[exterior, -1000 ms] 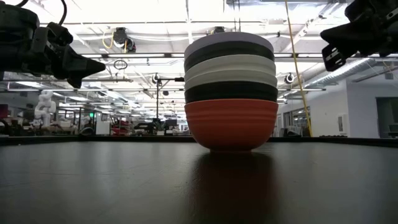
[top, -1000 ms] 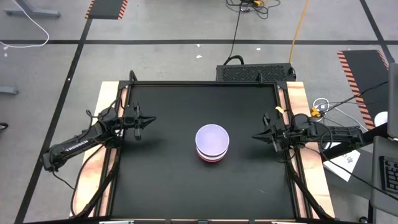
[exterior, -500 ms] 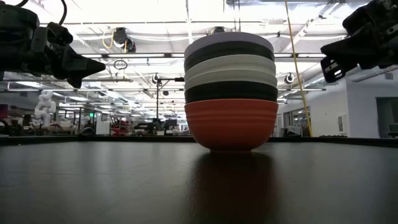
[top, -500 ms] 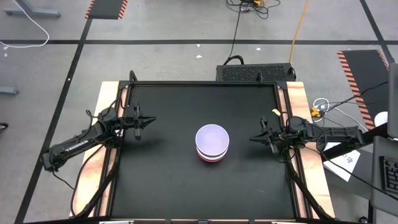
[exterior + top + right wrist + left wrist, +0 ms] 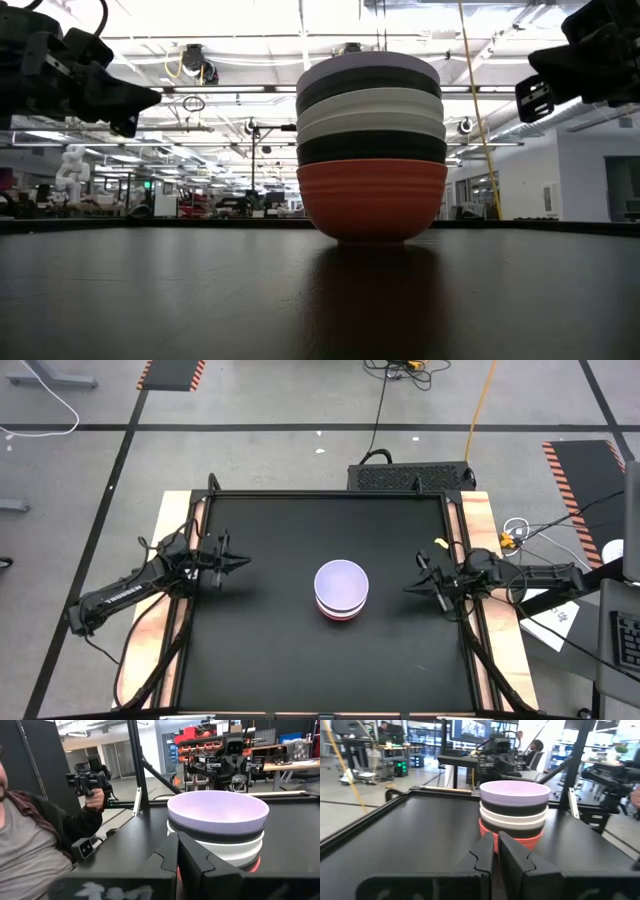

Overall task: Nest bowls inside each other
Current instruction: Return to Home Position

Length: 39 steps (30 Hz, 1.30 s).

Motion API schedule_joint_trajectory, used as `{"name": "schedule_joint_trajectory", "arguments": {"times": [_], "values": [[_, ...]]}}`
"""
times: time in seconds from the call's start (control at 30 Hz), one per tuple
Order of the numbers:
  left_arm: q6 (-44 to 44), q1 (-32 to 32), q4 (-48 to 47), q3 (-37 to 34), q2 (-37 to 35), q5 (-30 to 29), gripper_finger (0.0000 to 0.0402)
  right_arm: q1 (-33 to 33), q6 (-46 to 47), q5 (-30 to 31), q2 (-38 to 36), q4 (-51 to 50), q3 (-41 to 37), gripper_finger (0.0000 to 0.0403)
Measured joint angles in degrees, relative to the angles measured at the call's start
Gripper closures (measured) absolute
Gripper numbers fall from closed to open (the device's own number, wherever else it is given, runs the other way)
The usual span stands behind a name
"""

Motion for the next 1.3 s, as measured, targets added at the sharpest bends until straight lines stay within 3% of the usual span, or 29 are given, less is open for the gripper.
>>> {"name": "schedule_joint_trajectory", "arguments": {"times": [0.57, 0.9, 1.2, 1.3], "values": [[-0.2, 0.0, 0.0, 0.0, 0.0, 0.2, 0.0376, 0.0, 0.2, 0.0, 0.0, -2.4, -0.2, 0.0403], [-5.1, 0.0, 0.0, 0.0, 0.0, -1.5, 0.0376, 0.0, 1.1, 0.0, 0.0, -2.3, -0.2, 0.0403], [-4.9, 0.0, 0.1, 0.0, 0.0, -1.5, 0.0376, 0.0, 3.2, 0.0, 0.0, -2.5, -0.2, 0.0403], [-1.3, 0.0, 0.3, 0.0, 0.0, -2.6, 0.0376, 0.0, 3.0, 0.0, 0.0, -2.5, -0.2, 0.0403]]}}
